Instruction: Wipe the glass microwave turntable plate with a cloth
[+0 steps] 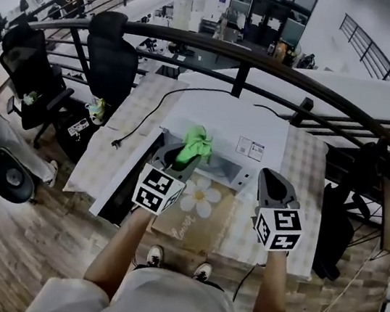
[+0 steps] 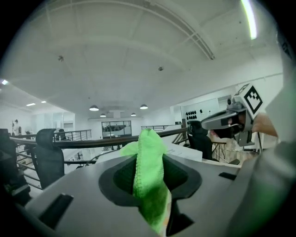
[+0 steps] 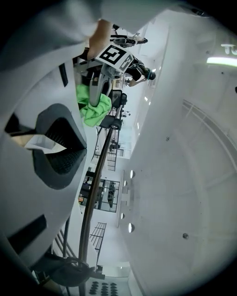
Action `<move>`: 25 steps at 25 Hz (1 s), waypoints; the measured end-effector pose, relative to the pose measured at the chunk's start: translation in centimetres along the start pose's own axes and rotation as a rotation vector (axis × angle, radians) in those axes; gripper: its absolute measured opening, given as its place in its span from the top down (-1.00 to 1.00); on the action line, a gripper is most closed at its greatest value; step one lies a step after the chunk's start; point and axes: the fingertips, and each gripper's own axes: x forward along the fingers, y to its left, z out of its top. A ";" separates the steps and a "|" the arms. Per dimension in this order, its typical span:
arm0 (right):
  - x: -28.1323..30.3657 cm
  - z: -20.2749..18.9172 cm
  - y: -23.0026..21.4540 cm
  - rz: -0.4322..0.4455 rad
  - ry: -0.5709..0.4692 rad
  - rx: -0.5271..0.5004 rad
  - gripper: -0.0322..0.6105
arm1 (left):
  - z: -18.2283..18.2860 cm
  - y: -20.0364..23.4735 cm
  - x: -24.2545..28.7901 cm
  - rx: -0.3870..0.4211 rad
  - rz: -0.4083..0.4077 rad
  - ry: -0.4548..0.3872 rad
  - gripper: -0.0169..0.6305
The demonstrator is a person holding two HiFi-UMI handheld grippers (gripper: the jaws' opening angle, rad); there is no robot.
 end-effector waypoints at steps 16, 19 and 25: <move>1.4 7.5 0.2 -0.001 -0.083 -0.132 0.86 | 11.7 2.9 -4.2 0.164 0.041 -0.228 0.51; 1.8 7.8 0.2 0.001 -0.089 -0.130 0.86 | 11.7 2.9 -4.0 0.165 0.040 -0.227 0.51; 1.9 7.9 0.1 0.005 -0.092 -0.133 0.86 | 11.8 3.1 -4.0 0.157 0.044 -0.228 0.51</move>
